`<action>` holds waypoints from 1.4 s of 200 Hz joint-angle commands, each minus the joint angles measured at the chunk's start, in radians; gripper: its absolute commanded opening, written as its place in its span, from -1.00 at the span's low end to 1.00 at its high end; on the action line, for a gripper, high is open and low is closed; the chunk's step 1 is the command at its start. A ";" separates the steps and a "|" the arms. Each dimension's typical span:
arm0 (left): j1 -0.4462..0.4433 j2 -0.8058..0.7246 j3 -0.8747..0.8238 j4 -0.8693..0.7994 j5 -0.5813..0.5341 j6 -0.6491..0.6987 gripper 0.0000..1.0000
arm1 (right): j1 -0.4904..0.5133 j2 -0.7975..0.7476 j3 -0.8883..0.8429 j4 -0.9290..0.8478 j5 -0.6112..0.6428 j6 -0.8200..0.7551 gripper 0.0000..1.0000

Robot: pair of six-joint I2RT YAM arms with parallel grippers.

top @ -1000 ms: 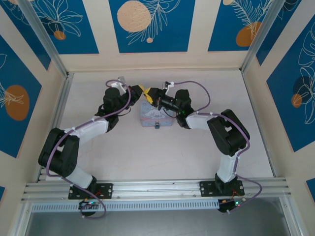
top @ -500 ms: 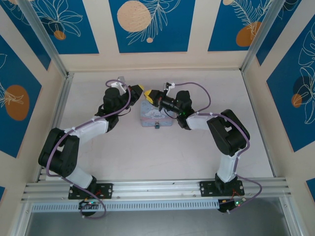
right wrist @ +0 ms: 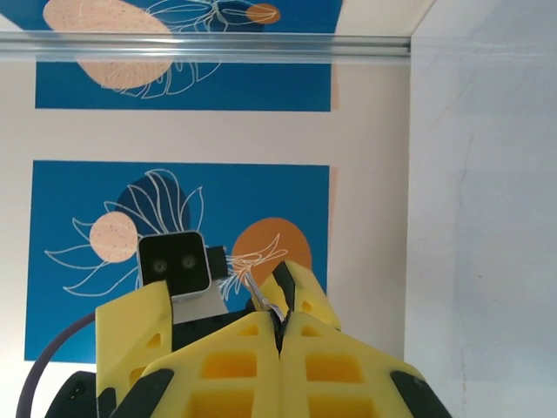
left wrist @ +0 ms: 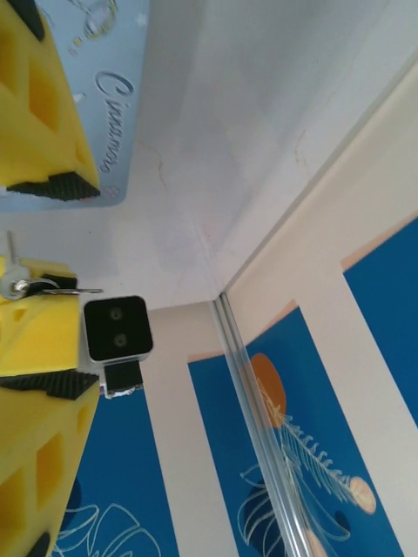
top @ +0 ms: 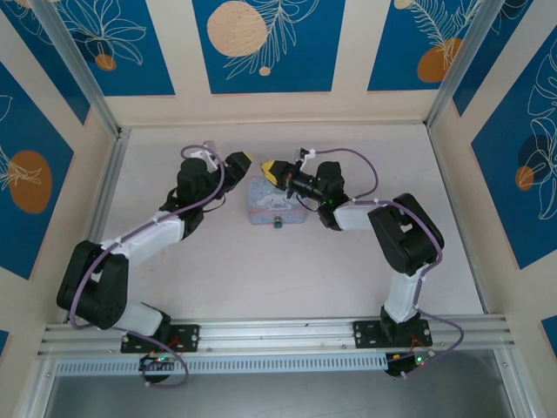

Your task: Unlock the padlock with the key

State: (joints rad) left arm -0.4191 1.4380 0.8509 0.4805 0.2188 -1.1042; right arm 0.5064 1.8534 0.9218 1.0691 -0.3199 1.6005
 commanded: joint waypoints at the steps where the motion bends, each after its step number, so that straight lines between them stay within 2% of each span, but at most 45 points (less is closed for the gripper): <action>1: 0.032 -0.038 0.069 -0.189 0.041 0.068 0.21 | -0.004 -0.058 -0.011 -0.083 -0.048 -0.051 -1.00; 57: 0.061 0.128 0.389 -0.704 0.341 0.373 0.31 | -0.014 -0.179 0.024 -0.484 -0.134 -0.287 -1.00; 80: 0.073 0.201 0.442 -0.759 0.473 0.423 0.27 | -0.020 -0.209 0.028 -0.580 -0.168 -0.349 -1.00; 103: 0.077 0.250 0.464 -0.767 0.566 0.444 0.18 | -0.030 -0.228 0.011 -0.589 -0.192 -0.361 -1.00; 148: 0.077 0.249 0.435 -0.717 0.588 0.418 0.03 | -0.034 -0.231 0.009 -0.593 -0.201 -0.360 -1.00; 250: 0.077 0.248 0.398 -0.628 0.600 0.363 -0.52 | -0.031 -0.213 0.011 -0.555 -0.206 -0.335 -1.00; 280: 0.077 0.245 0.395 -0.618 0.603 0.360 -0.63 | -0.030 -0.207 0.011 -0.548 -0.205 -0.329 -1.00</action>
State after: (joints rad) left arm -0.3534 1.7031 1.2606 -0.1661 0.7937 -0.7406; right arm 0.4774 1.6581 0.9253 0.5060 -0.5022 1.2667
